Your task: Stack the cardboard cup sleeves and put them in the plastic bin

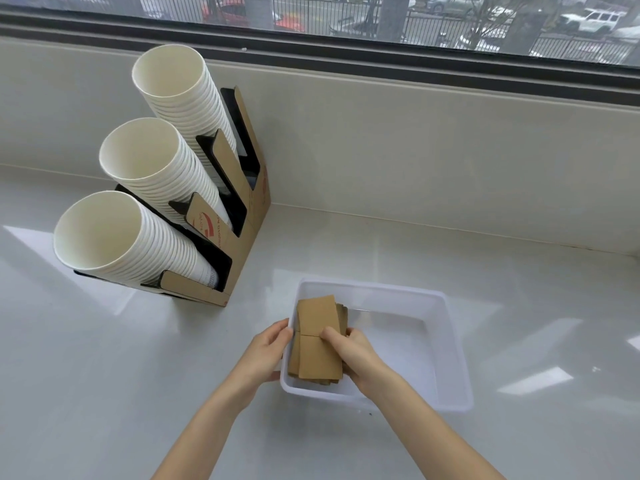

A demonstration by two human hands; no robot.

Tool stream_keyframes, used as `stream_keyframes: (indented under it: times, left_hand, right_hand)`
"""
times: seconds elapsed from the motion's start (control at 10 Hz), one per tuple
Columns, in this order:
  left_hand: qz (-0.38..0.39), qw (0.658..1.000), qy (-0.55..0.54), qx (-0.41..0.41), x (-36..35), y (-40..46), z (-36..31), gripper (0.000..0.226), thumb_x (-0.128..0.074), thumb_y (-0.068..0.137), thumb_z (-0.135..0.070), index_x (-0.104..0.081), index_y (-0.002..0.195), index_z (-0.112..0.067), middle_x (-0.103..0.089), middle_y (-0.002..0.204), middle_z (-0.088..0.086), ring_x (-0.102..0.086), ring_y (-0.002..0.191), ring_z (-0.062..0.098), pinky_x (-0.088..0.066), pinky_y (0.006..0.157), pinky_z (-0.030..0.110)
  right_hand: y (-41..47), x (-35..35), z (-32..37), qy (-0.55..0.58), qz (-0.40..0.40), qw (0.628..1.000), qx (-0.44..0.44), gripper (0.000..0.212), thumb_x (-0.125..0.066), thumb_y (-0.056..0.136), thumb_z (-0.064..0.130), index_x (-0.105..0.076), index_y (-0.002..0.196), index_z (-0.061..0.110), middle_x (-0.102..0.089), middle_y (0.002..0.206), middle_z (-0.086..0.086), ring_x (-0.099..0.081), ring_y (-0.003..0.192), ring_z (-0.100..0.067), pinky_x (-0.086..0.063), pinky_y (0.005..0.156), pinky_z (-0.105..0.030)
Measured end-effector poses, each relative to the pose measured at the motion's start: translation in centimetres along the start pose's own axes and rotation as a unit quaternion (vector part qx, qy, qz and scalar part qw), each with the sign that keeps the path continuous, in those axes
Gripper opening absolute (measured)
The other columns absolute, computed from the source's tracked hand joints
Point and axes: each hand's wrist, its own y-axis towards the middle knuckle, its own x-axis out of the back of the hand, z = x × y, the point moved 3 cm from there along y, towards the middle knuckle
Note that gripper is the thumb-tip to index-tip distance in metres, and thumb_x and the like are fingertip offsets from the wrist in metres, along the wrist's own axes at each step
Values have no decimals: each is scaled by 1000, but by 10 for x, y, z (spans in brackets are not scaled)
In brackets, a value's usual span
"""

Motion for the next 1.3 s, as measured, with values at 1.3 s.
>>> stream_keyframes:
  times: [1.3]
  left_hand:
    - [-17,985,158,-64,6,4,-10,44,-38,94,-28,-32,137,-24,-41,142,2,-43,123,18,-37,101,35]
  right_hand:
    - [-35,14,15,-324,-63,943,39,70,-42,90,44,-12,145,15,-17,153,-11,-22,140,-27,-25,114,-38]
